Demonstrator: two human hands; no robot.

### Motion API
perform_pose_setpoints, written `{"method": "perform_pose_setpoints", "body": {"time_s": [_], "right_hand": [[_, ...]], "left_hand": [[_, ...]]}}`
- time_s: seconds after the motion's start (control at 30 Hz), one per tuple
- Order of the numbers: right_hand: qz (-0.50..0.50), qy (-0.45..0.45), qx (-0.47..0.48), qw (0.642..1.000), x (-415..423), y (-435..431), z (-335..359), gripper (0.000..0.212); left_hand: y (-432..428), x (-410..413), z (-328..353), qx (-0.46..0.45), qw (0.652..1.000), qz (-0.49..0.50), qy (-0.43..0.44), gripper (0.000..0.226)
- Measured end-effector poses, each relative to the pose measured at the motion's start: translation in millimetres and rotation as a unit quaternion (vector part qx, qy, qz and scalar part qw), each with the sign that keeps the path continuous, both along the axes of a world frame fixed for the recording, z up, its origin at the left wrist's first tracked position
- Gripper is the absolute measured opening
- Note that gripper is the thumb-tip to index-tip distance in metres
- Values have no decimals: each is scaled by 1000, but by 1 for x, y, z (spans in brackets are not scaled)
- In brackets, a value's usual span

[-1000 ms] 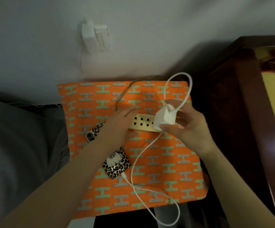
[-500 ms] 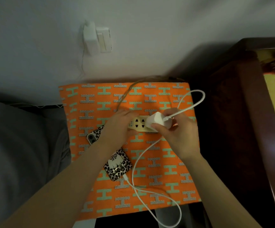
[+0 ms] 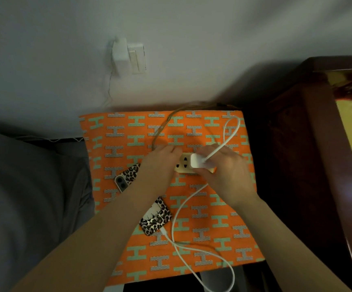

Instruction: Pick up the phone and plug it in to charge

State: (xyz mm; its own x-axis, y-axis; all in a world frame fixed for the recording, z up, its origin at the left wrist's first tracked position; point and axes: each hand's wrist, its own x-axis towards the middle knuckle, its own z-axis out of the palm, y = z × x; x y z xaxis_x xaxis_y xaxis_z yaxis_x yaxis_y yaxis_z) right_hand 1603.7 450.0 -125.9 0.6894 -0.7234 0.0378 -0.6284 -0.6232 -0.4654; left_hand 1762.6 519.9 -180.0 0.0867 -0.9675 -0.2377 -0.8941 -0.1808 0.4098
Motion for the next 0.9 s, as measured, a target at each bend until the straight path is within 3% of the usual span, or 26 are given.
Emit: {"method": "perform_pose_setpoints", "body": {"time_s": [0.27, 0.47, 0.8, 0.9], "right_hand": [[3, -22, 52, 998, -2, -1, -5, 28], [24, 16, 106, 994, -2, -23, -5, 28], [-2, -8, 143, 990, -7, -8, -7, 33], [-54, 11, 169, 984, -11, -2, 9, 48]], "left_hand": [[1, -4, 12, 8, 1000, 12, -3, 44], [0, -1, 9, -10, 1000, 16, 11, 40], [4, -7, 12, 27, 1000, 3, -13, 53], [3, -1, 31, 31, 999, -9, -36, 69]]}}
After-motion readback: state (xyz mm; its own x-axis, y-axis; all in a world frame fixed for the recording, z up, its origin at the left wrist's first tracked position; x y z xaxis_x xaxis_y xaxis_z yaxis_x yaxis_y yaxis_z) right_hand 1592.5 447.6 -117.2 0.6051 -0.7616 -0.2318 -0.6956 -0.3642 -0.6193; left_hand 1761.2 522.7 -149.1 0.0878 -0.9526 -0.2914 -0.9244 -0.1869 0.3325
